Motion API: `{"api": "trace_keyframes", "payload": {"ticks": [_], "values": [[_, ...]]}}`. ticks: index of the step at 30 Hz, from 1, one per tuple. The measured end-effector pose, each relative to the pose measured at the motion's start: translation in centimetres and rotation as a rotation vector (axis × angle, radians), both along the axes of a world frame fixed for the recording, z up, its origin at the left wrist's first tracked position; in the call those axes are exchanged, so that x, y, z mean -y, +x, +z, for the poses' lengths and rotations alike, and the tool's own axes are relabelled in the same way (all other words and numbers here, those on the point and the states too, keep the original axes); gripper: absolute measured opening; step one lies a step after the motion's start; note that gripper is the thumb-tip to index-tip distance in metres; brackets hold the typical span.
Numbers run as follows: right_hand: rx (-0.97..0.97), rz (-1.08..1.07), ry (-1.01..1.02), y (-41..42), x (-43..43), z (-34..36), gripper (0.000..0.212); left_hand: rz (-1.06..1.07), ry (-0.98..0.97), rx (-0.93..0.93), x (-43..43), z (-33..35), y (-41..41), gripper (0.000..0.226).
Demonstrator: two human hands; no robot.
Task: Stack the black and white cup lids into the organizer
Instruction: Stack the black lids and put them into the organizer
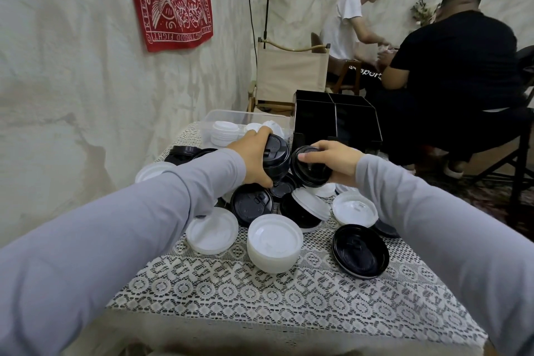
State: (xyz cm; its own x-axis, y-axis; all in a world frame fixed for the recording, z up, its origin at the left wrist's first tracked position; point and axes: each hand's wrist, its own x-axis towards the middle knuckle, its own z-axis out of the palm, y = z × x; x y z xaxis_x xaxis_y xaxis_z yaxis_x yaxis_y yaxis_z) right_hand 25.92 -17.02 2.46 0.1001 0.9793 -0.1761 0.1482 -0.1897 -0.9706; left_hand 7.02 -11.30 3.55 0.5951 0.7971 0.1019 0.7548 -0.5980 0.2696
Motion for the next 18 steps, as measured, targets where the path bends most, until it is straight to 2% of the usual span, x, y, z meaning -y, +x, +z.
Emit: {"api": "trace_keyframes", "payload": {"ticks": [2, 8, 12, 18], "values": [[-0.084, -0.023, -0.009, -0.1, -0.2, -0.5, 0.004, 0.009, 0.006, -0.002, -0.1, 0.1, -0.2, 0.1], [-0.286, -0.191, -0.035, 0.4, -0.9, -0.7, 0.016, 0.023, 0.015, 0.02, -0.2, 0.4, -0.9, 0.105], [-0.324, -0.244, -0.022, 0.2, -1.2, -0.5, 0.025, -0.014, 0.014, 0.07, 0.1, 1.0, -0.5, 0.105], [-0.338, -0.13, 0.001, -1.5, -1.1, -0.6, 0.021, -0.089, 0.06, 0.039, 1.1, 1.0, 0.9, 0.098]]}}
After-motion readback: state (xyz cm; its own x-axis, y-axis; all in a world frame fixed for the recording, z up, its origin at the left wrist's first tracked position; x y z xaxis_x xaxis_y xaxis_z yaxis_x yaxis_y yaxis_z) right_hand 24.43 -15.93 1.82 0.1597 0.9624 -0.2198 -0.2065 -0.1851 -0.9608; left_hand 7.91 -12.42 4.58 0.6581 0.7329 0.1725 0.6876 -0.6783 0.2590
